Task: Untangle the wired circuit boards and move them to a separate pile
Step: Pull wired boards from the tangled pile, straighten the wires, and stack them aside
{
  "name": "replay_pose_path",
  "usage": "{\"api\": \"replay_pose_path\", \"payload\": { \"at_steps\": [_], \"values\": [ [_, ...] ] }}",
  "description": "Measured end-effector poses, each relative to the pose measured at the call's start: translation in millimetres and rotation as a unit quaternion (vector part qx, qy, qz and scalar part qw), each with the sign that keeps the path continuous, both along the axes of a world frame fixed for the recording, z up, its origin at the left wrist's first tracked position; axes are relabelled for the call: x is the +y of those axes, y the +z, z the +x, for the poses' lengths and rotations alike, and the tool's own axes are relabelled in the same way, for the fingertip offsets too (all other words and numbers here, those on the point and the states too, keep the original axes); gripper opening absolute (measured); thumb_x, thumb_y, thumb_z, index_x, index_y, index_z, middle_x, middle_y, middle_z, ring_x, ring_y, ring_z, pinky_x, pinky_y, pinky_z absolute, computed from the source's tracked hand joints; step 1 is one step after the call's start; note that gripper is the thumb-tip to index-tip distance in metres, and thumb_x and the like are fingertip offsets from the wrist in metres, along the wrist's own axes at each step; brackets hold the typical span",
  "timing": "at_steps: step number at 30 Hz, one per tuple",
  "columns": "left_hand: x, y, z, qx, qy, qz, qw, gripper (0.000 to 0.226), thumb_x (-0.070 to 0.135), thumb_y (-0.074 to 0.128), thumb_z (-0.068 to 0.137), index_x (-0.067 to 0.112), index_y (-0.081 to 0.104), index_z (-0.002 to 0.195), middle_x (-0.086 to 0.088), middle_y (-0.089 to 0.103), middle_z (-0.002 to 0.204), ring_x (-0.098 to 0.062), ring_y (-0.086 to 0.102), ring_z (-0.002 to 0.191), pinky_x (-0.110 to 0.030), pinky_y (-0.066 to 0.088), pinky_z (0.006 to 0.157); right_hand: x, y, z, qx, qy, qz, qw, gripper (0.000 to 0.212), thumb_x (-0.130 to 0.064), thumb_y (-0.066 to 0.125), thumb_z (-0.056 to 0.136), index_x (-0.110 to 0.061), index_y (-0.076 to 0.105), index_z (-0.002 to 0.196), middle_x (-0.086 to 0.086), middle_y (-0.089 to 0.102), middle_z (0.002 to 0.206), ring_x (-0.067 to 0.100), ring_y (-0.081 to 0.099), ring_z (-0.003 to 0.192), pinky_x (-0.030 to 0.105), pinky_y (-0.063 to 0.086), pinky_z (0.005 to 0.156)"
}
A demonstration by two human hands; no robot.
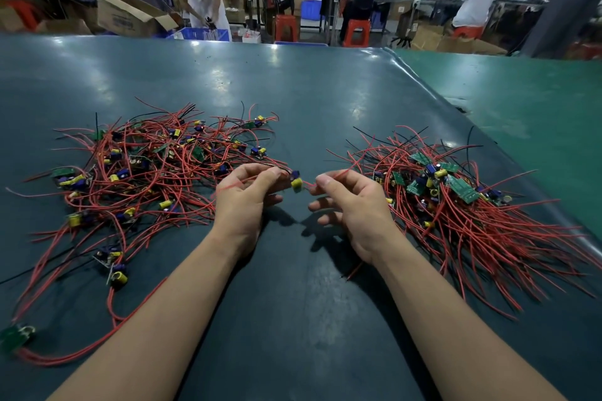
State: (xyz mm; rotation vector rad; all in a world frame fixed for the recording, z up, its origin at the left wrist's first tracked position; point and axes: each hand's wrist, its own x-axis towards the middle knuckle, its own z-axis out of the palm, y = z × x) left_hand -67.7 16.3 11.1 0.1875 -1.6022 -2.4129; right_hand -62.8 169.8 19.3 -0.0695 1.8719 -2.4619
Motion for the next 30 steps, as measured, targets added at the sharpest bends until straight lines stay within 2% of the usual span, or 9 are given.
{"api": "replay_pose_path", "payload": {
  "at_steps": [4,7,11,16,18,20,22,24,30],
  "values": [
    [-3,4,-3,-0.011,0.01,0.087,0.996,0.015,0.002,0.055,0.095,0.012,0.058,0.084,-0.003,0.073,0.069,-0.01,0.067,0.055,-0.018,0.051,0.052,3,0,-5,0.016,-0.06,-0.046,0.997,0.009,-0.009,0.054,0.099,-0.01,0.054,0.09,0.006,0.072,0.069,0.018,0.07,0.057,0.021,0.049,0.041],
    [-2,2,-2,-0.01,-0.035,0.076,0.996,0.012,0.004,0.053,0.097,0.011,0.058,0.089,-0.006,0.072,0.068,-0.013,0.067,0.054,-0.021,0.055,0.054,2,-1,-5,0.011,-0.049,-0.052,0.997,0.007,-0.01,0.057,0.098,-0.011,0.054,0.091,0.007,0.071,0.076,0.019,0.071,0.065,0.024,0.052,0.047],
    [-3,3,0,-0.007,-0.1,0.041,0.994,0.018,0.004,0.048,0.098,0.006,0.066,0.098,-0.007,0.071,0.069,-0.015,0.065,0.058,-0.022,0.055,0.06,-2,-8,-5,0.029,-0.043,0.036,0.998,0.016,0.001,0.069,0.087,-0.011,0.058,0.09,0.006,0.065,0.084,0.015,0.066,0.072,0.023,0.056,0.061],
    [-8,4,0,-0.016,-0.136,0.091,0.986,0.022,0.005,0.048,0.096,0.006,0.068,0.104,-0.007,0.069,0.07,-0.013,0.062,0.06,-0.021,0.053,0.059,-3,-8,-4,0.028,-0.027,0.027,0.999,0.019,0.005,0.07,0.083,-0.009,0.058,0.087,0.011,0.068,0.079,0.019,0.069,0.071,0.022,0.056,0.064],
    [-10,5,0,-0.015,-0.136,0.109,0.985,0.021,0.015,0.055,0.091,0.009,0.066,0.107,-0.005,0.072,0.079,-0.011,0.061,0.062,-0.02,0.053,0.062,-3,-7,-4,0.033,-0.037,0.005,0.999,0.023,0.003,0.072,0.083,-0.01,0.056,0.093,0.01,0.07,0.074,0.019,0.069,0.063,0.024,0.056,0.061],
    [-10,7,1,-0.013,-0.133,0.103,0.986,0.032,0.025,0.061,0.083,0.013,0.062,0.113,-0.003,0.074,0.095,-0.01,0.062,0.067,-0.02,0.051,0.066,-1,-4,-5,0.04,-0.071,0.005,0.997,0.023,0.001,0.072,0.083,-0.009,0.057,0.098,0.009,0.07,0.071,0.016,0.067,0.058,0.023,0.054,0.058],
    [-10,7,2,-0.016,-0.121,0.101,0.987,0.029,0.019,0.058,0.088,0.013,0.059,0.117,-0.004,0.074,0.101,-0.01,0.062,0.068,-0.022,0.048,0.069,2,-2,-4,0.047,-0.113,0.011,0.992,0.017,0.001,0.071,0.084,-0.008,0.062,0.095,0.006,0.067,0.07,0.012,0.064,0.056,0.022,0.053,0.056],
    [-11,6,2,-0.027,-0.107,0.11,0.988,0.025,0.012,0.051,0.094,0.012,0.06,0.117,-0.004,0.074,0.097,-0.01,0.062,0.066,-0.023,0.046,0.068,2,5,-4,0.036,-0.128,-0.024,0.991,0.014,0.004,0.069,0.085,-0.008,0.064,0.09,0.004,0.065,0.072,0.012,0.063,0.056,0.021,0.053,0.056],
    [-12,5,-2,-0.033,-0.102,0.129,0.986,0.029,0.01,0.045,0.094,0.008,0.059,0.12,-0.004,0.074,0.086,-0.011,0.061,0.06,-0.025,0.044,0.064,-16,38,-62,-0.063,-0.151,-0.167,0.972,0.022,0.013,0.064,0.085,-0.005,0.055,0.076,0.008,0.06,0.071,0.014,0.06,0.05,0.019,0.055,0.052]
  ]
}}
